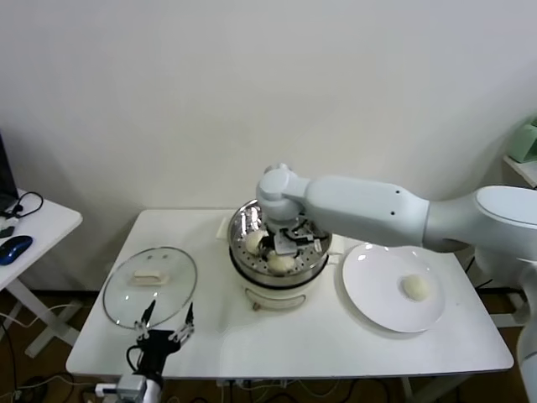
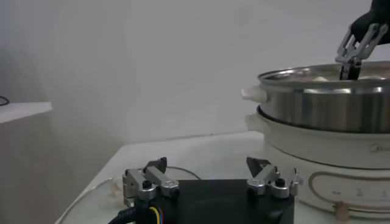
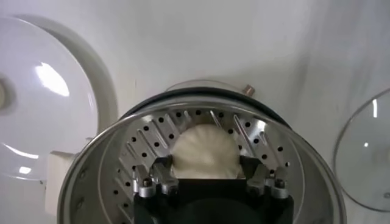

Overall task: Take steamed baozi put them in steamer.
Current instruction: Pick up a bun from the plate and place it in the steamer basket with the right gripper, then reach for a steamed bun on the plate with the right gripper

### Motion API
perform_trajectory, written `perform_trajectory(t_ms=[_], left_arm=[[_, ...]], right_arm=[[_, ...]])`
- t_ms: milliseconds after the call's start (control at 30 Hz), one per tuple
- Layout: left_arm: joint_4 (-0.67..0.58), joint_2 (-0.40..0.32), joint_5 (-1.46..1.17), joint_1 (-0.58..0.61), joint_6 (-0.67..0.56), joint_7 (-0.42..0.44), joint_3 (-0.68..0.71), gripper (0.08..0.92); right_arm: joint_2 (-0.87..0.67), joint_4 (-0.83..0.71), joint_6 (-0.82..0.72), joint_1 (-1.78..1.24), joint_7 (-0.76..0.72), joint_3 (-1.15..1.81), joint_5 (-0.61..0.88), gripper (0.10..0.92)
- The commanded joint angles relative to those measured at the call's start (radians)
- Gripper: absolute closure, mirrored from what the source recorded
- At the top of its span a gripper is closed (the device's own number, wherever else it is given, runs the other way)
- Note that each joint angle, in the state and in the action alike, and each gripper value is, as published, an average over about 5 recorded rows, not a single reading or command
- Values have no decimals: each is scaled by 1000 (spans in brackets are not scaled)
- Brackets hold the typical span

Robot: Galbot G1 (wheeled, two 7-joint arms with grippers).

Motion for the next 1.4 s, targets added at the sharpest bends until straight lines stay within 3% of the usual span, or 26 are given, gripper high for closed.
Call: perform_trajectory(t_ms=[33, 300, 600, 967, 1067, 1267, 1400], left_arm=[[2, -1, 0, -4, 1, 0, 1, 177], [3, 4, -4, -7, 2, 0, -4, 177], [3, 7, -6, -7, 1, -1, -8, 177], [8, 15, -10, -9, 0, -2, -12, 177], [5, 18, -14, -10, 0, -1, -11, 177], [0, 27, -24, -22, -1, 0, -10, 177], [-1, 30, -26, -28, 2, -1, -8, 177]], right_arm=[[14, -12, 2, -10, -2, -16, 11, 279], [10, -21, 5, -15, 7, -11, 1, 274], [-12, -6, 20, 1, -2, 12, 4, 203], [-172, -3, -18, 115, -13, 82, 98, 203], [-252, -45, -142, 162, -9, 47, 204, 203], [-415, -155, -463, 246, -2, -129, 649, 203], [-517, -205, -544, 204, 9, -137, 731, 203]])
